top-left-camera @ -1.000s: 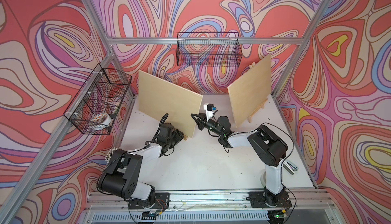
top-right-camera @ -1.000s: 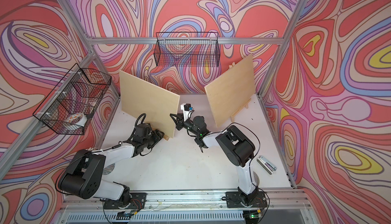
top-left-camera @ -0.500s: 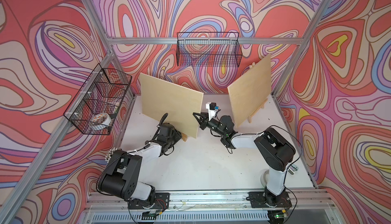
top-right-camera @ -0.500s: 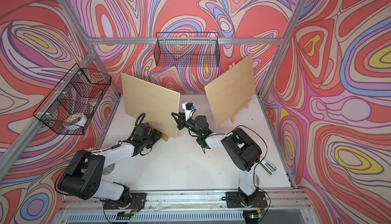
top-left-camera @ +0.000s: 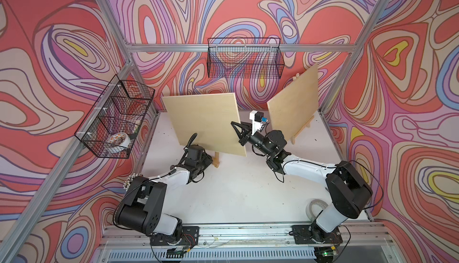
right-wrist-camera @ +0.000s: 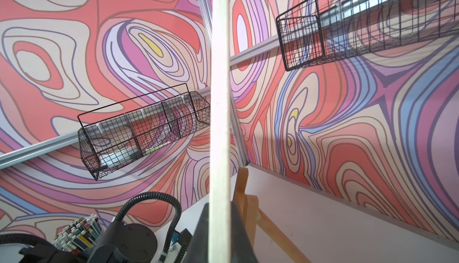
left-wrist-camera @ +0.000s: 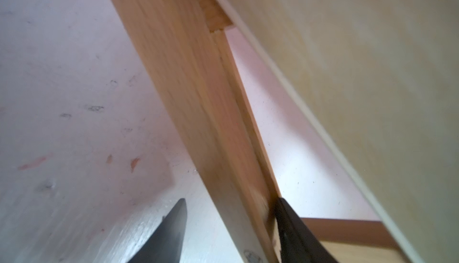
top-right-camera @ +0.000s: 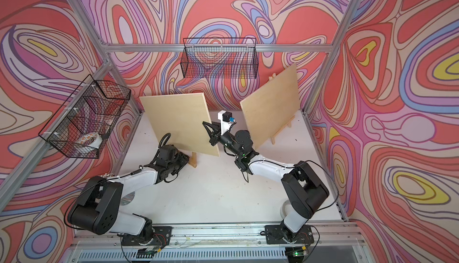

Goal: Disassemble the easel
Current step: Pick up the drawing board from the easel.

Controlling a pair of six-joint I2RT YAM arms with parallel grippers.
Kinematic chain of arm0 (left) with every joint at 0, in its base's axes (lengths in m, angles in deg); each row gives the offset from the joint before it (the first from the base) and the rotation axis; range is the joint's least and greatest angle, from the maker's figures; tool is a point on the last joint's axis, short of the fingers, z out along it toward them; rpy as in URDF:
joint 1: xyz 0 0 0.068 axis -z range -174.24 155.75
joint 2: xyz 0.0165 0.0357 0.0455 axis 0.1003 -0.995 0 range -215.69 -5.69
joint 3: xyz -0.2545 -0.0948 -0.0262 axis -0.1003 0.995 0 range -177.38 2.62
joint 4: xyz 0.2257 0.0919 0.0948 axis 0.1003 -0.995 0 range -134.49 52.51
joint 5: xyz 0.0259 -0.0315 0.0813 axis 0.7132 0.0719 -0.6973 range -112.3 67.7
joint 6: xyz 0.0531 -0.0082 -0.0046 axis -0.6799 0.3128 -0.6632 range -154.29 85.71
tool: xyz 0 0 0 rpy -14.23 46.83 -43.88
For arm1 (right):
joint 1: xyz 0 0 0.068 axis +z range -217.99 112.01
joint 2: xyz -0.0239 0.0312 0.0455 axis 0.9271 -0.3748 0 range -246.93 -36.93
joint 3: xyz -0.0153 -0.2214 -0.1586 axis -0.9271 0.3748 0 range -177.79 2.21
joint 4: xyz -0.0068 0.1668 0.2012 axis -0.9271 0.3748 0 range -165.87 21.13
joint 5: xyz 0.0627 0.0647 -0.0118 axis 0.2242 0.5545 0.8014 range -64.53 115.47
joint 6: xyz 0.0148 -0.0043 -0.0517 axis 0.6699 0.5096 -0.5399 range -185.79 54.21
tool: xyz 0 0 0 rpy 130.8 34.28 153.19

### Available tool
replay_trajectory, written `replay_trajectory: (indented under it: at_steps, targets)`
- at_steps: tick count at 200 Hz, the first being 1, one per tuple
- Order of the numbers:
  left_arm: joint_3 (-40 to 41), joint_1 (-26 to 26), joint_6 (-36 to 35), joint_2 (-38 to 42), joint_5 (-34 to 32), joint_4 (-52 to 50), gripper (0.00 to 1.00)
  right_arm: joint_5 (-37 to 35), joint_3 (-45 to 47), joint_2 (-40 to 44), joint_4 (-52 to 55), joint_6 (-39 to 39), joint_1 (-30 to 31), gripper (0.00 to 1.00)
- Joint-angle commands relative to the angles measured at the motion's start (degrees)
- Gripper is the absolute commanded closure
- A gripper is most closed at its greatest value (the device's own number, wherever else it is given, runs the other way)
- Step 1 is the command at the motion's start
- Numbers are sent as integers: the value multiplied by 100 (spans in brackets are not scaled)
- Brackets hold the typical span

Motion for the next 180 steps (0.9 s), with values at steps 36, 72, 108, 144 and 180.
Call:
replay_trajectory:
  at_steps: [36, 72, 108, 144, 180]
  targets:
    - [38, -8, -176, 118, -366, -792, 40, -554, -539, 983, -6, 182, 55, 100]
    - [68, -2, -290, 295, -479, -779, 39, -733, -648, 1404, 616, 181, 55, 100]
    - [94, 1, -317, 297, -485, -708, 38, -858, -686, 1763, 707, 249, 55, 100]
    - [96, -4, -345, 302, -497, -667, 37, -1103, -775, 2170, 917, 414, 55, 100]
    - [85, 3, -383, 296, -505, -660, 36, -1326, -853, 2465, 1074, 580, 55, 100]
